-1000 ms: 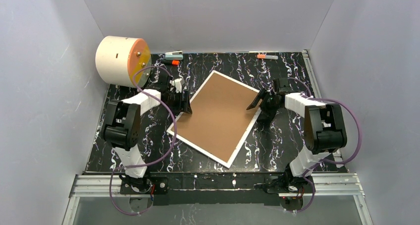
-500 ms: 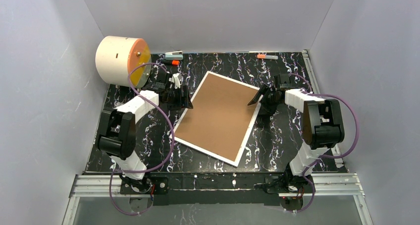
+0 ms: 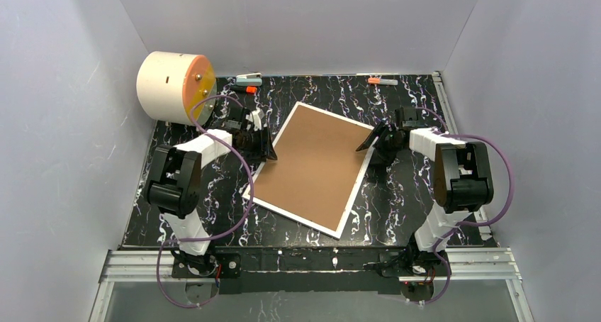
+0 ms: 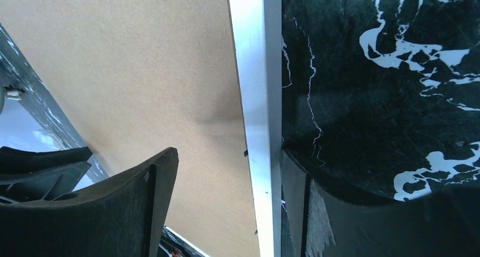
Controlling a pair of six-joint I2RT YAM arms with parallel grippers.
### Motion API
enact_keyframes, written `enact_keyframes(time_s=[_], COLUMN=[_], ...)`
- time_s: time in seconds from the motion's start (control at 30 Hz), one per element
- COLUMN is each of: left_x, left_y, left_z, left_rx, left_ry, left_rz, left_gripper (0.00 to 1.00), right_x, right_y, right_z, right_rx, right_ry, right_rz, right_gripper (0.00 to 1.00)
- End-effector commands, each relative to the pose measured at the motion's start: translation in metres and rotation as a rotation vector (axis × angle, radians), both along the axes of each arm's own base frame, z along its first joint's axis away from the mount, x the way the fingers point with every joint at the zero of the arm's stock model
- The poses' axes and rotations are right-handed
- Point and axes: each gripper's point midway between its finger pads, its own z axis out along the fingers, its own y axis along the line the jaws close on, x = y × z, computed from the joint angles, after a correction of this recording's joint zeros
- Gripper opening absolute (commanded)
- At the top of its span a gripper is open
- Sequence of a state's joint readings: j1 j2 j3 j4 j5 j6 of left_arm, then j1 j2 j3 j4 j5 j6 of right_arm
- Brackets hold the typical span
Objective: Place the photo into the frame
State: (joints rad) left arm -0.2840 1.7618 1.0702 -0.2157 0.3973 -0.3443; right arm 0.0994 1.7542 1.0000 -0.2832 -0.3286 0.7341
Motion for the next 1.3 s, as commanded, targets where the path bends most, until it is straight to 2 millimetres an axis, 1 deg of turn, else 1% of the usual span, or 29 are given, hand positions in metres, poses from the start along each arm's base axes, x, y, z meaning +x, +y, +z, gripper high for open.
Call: enact_keyframes(time_s=[0.0,0.2,0.3,0.43,0.47,0.53,0.67,0.73,0.9,1.0,1.17,1.23,1.27], left_x=[-0.017,-0.025,-0.029,-0.036,-0.035,-0.03,-0.02,-0.021,-0.035,-0.042,-0.042,-0.04,-0.04], left_y=[-0.009,-0.025,-0.034,-0.043,-0.043,-0.032,-0.017,-0.018,-0.022,-0.022,-0.003,-0.001,-0.002], left_z=[-0.006,0.001,0.007,0.005,0.004,-0.001,0.002,0.004,0.0,-0.004,-0.016,-0.012,-0.009], left_rx=[-0.043,-0.134,-0.176,-0.171,-0.15,-0.051,0.045,0.05,0.043,0.042,0.175,0.187,0.184], left_ry=[0.052,0.059,0.05,0.048,0.044,0.03,-0.014,-0.02,0.003,0.019,0.023,0.015,0.011], left_rz=[-0.057,-0.134,-0.181,-0.222,-0.219,-0.182,-0.134,-0.139,-0.172,-0.189,-0.167,-0.17,-0.176], left_gripper=[0.43,0.37,0.36,0.36,0.36,0.36,0.36,0.35,0.29,0.22,0.17,0.17,0.18], right_x=[-0.03,-0.045,-0.052,-0.057,-0.059,-0.059,-0.057,-0.056,-0.057,-0.058,-0.061,-0.061,-0.061], right_y=[-0.003,0.011,0.016,0.019,0.018,0.013,0.001,-0.003,-0.007,-0.008,-0.01,-0.01,-0.01], right_z=[-0.039,-0.043,-0.047,-0.049,-0.049,-0.05,-0.046,-0.043,-0.04,-0.04,-0.04,-0.039,-0.038], right_rx=[-0.03,0.05,0.07,0.074,0.069,0.034,-0.04,-0.066,-0.096,-0.104,-0.119,-0.122,-0.124], right_ry=[0.124,0.151,0.166,0.178,0.182,0.188,0.18,0.173,0.173,0.176,0.178,0.176,0.172], right_rz=[0.003,0.019,0.021,0.015,0.012,-0.007,-0.038,-0.05,-0.064,-0.067,-0.069,-0.07,-0.07], right_gripper=[0.76,0.75,0.74,0.74,0.74,0.73,0.73,0.73,0.7,0.68,0.65,0.65,0.65])
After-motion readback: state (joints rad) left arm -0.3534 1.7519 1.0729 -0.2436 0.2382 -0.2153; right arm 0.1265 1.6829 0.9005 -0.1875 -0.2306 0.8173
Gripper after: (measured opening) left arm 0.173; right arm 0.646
